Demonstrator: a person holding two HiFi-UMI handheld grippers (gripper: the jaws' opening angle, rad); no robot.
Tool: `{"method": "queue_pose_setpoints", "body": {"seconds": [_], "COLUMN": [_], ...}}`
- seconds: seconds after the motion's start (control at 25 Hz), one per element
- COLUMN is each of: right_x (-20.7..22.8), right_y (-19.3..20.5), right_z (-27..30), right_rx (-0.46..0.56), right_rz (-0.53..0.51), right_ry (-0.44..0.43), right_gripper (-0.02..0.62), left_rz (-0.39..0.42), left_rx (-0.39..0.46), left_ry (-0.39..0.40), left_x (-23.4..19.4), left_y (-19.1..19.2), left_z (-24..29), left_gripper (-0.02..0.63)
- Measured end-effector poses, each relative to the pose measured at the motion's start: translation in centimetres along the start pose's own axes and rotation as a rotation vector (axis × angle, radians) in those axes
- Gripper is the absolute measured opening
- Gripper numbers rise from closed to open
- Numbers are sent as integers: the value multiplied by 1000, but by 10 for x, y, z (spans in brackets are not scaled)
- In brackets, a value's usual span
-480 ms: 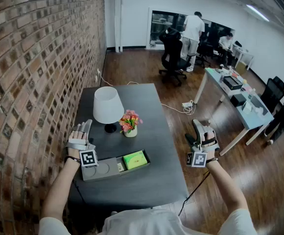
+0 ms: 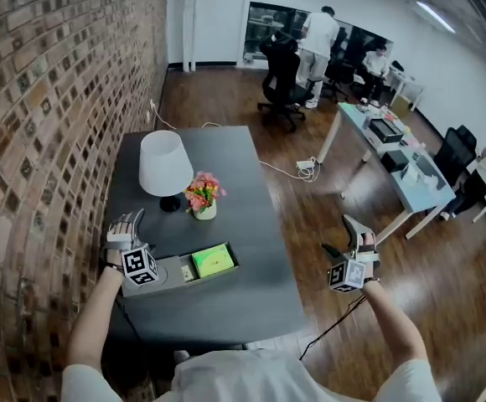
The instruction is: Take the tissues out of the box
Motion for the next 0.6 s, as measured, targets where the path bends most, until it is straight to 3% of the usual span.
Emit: {"method": "queue_pose_setpoints", "body": {"seconds": [0.28, 0.6], "right_x": [-75, -150], "right_y": [-17, -78], "right_z": [20, 63], "right_rx": [8, 81], "right_rz": [171, 474], "right_ry": [-159, -395], "right_gripper": [537, 537], "left_rz": [-152, -346], "left_rx": [69, 103], "left_ry": [77, 46], "left_x": [41, 62], "left_y": [7, 19], "left_z": [-14, -54], "left_gripper": [566, 566]}}
Point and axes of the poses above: the fingertips, and each gripper's own axes: z forward along the fingers, x to its right, y out of its underside, the point moved 5 cm from there along -z, backward along the fingers, and after that the axes turned 12 degrees about x, right-handed, at the moved point
